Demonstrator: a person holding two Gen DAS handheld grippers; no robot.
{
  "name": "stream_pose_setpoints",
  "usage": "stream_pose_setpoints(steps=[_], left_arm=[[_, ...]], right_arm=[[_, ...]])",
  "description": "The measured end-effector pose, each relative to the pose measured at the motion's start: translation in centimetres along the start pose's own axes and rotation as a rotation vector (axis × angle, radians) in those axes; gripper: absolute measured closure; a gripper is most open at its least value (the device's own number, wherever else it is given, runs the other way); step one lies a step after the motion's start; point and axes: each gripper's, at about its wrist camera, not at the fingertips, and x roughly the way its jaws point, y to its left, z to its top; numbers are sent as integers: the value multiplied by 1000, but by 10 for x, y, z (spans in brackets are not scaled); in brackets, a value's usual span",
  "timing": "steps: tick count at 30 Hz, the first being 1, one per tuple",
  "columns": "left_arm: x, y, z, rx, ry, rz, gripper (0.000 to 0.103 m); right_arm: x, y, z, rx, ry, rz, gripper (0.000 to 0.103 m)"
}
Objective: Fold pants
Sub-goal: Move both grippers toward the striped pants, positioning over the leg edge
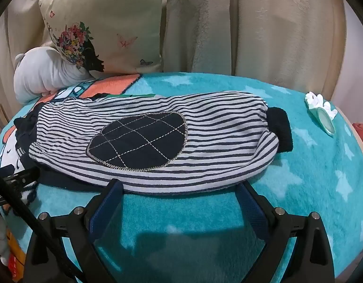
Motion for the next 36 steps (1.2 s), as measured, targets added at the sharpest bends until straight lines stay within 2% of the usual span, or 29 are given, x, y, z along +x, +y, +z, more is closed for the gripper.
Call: stream_pose_setpoints(steps=[9, 11, 17, 27, 36], left_arm=[[-46, -10, 8, 24, -145, 67, 0], [-55, -17, 7, 54, -154, 91, 0], [-67, -31, 4, 122, -197, 98, 0], [-68, -34, 2, 103, -219, 87, 0], [-62, -38, -2, 130, -200, 119, 0]], right_arm=[[-1, 3, -2, -16, -4, 0, 5], [-2, 5, -3, -23, -6, -1, 5], [-2, 7, -5, -37, -8, -6, 5], [-2, 7, -5, -40, -7, -5, 5], [-2, 7, -4, -43, -5, -7, 4]])
